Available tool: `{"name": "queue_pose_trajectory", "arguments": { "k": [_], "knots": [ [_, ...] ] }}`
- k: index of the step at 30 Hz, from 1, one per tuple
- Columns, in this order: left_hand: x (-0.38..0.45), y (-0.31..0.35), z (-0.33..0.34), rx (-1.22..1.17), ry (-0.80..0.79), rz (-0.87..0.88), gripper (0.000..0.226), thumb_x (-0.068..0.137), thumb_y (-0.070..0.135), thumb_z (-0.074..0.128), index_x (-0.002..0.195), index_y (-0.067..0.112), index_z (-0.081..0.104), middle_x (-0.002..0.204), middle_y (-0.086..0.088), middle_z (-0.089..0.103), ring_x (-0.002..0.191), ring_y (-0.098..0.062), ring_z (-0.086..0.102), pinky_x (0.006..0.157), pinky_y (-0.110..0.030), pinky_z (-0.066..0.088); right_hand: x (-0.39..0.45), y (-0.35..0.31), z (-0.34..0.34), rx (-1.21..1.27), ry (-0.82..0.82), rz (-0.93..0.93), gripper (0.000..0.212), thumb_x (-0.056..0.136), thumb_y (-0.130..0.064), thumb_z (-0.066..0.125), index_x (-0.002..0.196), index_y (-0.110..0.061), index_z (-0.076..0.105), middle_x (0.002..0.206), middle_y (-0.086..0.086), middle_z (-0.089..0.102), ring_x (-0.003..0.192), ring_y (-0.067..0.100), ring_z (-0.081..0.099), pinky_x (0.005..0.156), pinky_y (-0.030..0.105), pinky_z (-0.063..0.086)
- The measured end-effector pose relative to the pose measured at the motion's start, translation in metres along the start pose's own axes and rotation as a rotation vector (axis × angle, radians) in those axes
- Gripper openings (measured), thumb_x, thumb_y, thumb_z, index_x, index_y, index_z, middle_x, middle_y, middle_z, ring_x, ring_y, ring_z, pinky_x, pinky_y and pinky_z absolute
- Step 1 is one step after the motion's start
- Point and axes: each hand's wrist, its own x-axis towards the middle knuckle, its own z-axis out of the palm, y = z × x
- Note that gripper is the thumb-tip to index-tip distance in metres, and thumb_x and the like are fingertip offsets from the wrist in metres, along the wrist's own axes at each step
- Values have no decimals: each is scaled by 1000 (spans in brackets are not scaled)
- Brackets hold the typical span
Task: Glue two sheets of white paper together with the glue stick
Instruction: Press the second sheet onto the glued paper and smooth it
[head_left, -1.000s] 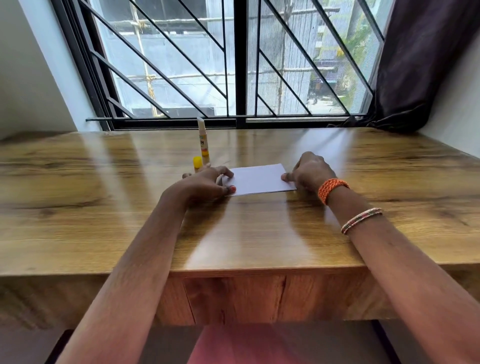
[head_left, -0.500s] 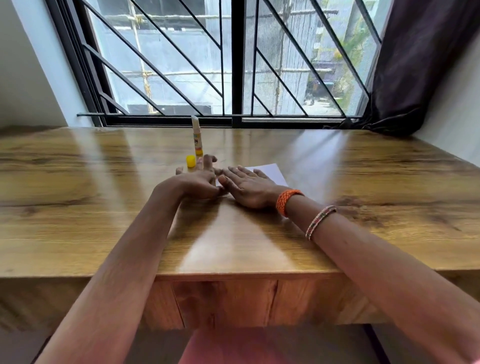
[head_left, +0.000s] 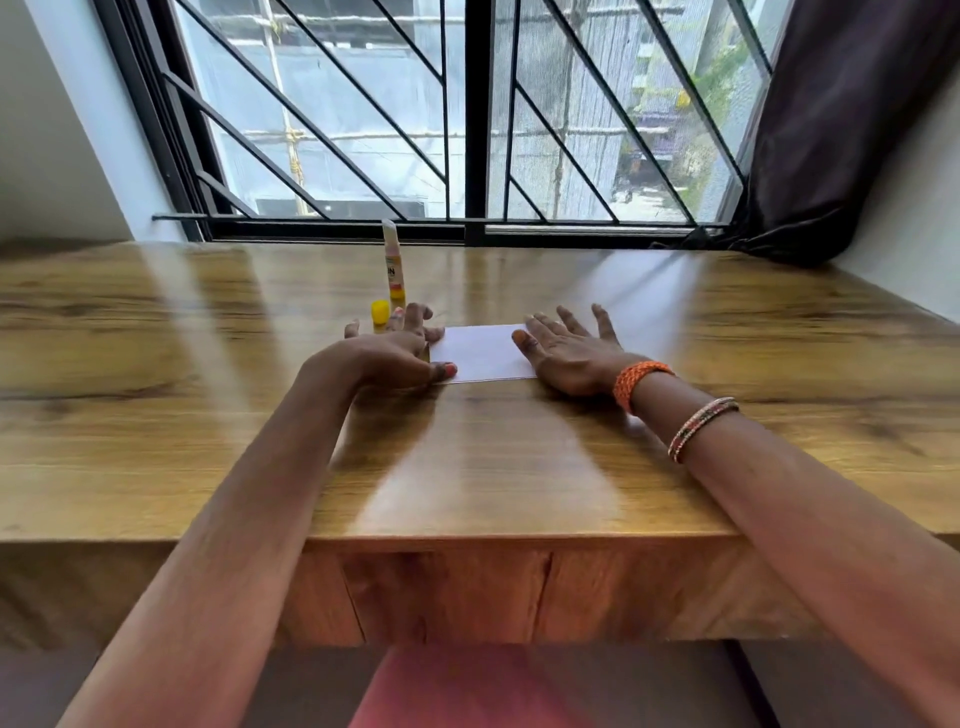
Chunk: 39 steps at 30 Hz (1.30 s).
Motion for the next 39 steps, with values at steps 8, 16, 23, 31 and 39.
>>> {"name": "queue_pose_trajectory", "arguments": {
  "k": [8, 16, 23, 31, 39],
  "knots": [
    [2, -2, 1, -11, 13, 4, 72, 89, 56, 44, 148, 27, 17, 154, 10, 2, 146, -13, 0, 110, -57, -3, -7, -3, -2, -110, 36, 116, 76, 93, -60, 0, 152, -13, 4, 162, 2, 2, 148, 16, -9, 112, 50, -23],
    [3, -3, 2, -27, 12, 8, 71, 89, 55, 45, 148, 27, 18, 155, 10, -1, 146, -14, -1, 110, -58, -4, -22, -5, -5, -143, 14, 115, 77, 92, -62, -1, 152, -13, 4, 162, 2, -4, 146, 21, -18, 110, 52, -26],
    [4, -4, 3, -25, 3, 4, 72, 88, 56, 45, 149, 28, 16, 156, 10, -10, 147, -16, -6, 110, -60, -4, -45, -1, -9, -193, -23, 53, 77, 92, -63, -1, 152, -15, 4, 162, -2, -5, 146, 17, -17, 112, 52, -22],
    [2, -4, 2, -23, -28, 14, 74, 89, 58, 42, 149, 28, 11, 156, 10, -20, 146, -18, -11, 111, -62, -3, -78, 5, -1, -38, -25, 0, 87, 84, -71, -6, 152, -18, 5, 161, -4, -7, 145, 16, -23, 112, 52, -20],
    [1, -3, 1, -23, -33, 30, 74, 89, 57, 41, 150, 26, 12, 156, 10, -20, 147, -20, -10, 111, -62, -2, -87, -6, -1, 52, 41, -49, 84, 82, -71, -6, 151, -28, 17, 162, 0, -6, 144, 16, -26, 111, 52, -21]
  ]
}}
